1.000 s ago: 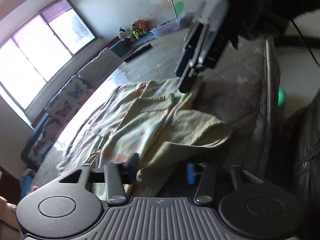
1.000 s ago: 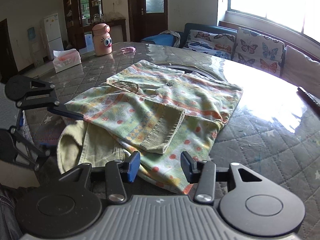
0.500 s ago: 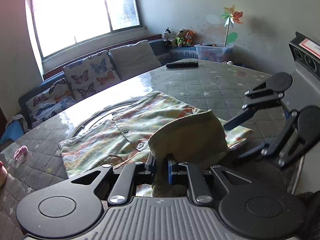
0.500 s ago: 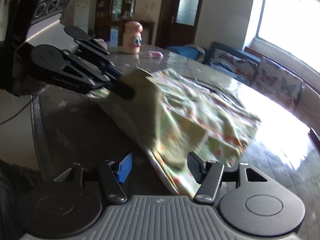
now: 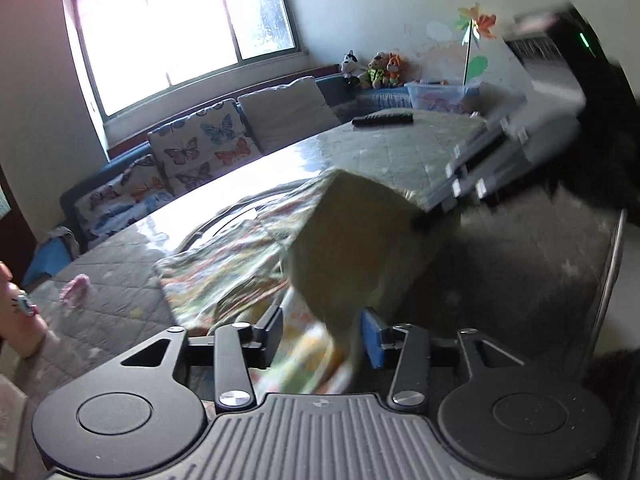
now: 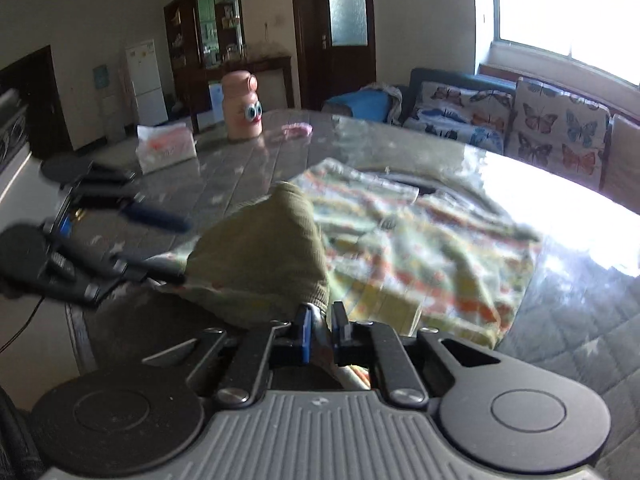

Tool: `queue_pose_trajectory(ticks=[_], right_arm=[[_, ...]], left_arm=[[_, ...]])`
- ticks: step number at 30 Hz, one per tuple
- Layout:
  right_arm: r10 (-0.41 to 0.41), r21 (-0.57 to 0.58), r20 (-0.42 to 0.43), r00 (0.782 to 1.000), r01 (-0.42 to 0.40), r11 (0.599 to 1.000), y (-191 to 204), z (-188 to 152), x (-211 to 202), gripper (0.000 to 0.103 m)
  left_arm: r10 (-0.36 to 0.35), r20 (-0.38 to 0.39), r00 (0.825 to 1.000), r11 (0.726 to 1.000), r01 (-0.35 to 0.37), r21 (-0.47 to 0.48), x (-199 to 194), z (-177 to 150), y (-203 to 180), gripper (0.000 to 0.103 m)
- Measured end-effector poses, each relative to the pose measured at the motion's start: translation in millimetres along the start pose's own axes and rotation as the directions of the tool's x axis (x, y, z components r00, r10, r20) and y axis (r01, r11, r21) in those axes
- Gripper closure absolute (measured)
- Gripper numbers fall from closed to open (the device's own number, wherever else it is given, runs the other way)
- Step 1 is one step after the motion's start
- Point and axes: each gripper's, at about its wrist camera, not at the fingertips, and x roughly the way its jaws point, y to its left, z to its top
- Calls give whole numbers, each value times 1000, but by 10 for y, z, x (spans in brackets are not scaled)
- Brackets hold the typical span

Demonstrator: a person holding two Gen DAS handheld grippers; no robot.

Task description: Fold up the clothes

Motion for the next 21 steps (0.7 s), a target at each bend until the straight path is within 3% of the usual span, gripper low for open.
queue_pose_trajectory(ticks=[9, 11, 14, 21], right_arm=[[-20, 45, 38, 999, 19, 999, -69, 44, -61, 97], [-26, 57, 47, 999, 24, 998, -57, 27, -77, 97], [-30, 83, 68, 997, 25, 996, -40, -1, -114, 99], [-12, 91, 102, 995, 3, 996, 15, -138, -516, 99]], left_arm=[[130, -48, 990, 981, -121, 151, 134, -260, -89, 56], [125, -46, 991, 982, -117, 145, 140, -268, -68, 77], [122, -33, 992, 985, -116, 131, 100, -248, -46, 92], [41, 25, 999, 996, -43, 72, -343, -136, -92, 94]])
